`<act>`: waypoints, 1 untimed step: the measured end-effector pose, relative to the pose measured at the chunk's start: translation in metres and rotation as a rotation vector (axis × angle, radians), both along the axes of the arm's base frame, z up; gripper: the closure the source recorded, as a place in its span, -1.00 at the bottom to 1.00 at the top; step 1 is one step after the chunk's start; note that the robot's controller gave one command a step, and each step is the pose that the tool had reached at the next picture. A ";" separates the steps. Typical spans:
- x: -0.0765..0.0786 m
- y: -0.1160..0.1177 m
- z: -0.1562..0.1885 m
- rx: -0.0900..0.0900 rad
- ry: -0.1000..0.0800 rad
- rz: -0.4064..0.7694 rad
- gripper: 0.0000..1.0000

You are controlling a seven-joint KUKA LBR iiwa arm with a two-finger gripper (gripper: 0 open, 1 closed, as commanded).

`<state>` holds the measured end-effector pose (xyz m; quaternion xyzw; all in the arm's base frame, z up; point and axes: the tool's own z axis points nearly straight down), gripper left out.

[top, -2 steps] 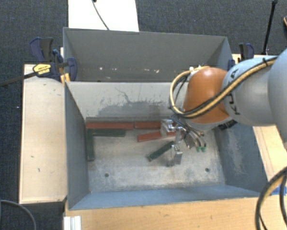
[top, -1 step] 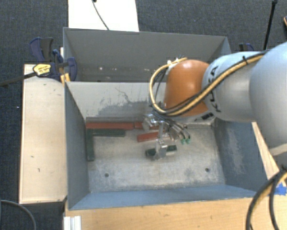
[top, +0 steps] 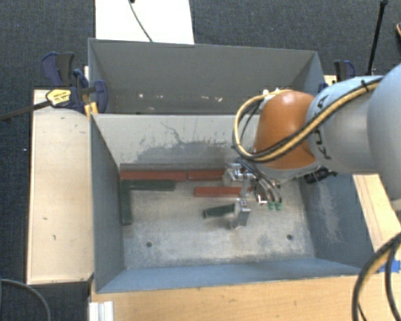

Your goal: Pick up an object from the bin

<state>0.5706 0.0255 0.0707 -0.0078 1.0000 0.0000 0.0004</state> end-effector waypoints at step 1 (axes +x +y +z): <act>0.000 0.001 0.001 0.000 0.000 0.002 1.00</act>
Offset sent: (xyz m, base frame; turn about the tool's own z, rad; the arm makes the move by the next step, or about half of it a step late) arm 0.0000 0.0000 0.0000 0.0000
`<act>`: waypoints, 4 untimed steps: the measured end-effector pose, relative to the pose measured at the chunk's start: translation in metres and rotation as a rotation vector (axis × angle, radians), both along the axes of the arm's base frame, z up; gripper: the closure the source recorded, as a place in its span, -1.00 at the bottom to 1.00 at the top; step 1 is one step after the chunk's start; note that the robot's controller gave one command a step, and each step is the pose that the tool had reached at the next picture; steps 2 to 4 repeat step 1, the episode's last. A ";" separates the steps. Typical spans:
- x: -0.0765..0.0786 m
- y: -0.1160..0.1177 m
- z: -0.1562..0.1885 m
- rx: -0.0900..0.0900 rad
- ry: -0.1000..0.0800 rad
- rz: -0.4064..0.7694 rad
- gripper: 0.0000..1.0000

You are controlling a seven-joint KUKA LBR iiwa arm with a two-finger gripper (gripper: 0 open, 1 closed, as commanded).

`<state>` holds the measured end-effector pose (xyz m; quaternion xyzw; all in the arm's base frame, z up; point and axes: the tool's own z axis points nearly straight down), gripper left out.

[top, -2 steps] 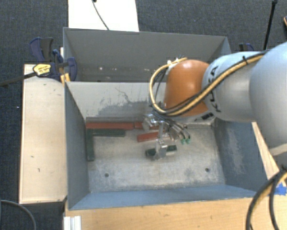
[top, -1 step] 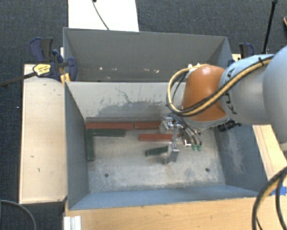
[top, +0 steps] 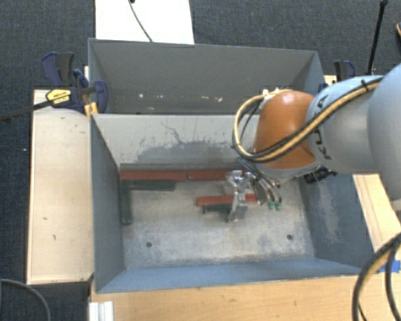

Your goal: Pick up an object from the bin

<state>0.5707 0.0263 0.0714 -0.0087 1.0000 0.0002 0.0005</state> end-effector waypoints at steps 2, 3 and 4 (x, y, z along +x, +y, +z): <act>0.004 0.035 0.134 0.001 -0.010 0.131 1.00; 0.004 0.035 0.134 0.001 -0.010 0.131 1.00; 0.004 0.035 0.134 0.001 -0.010 0.131 1.00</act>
Offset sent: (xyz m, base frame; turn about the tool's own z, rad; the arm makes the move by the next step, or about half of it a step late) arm 0.0013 0.0338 0.1284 -0.1307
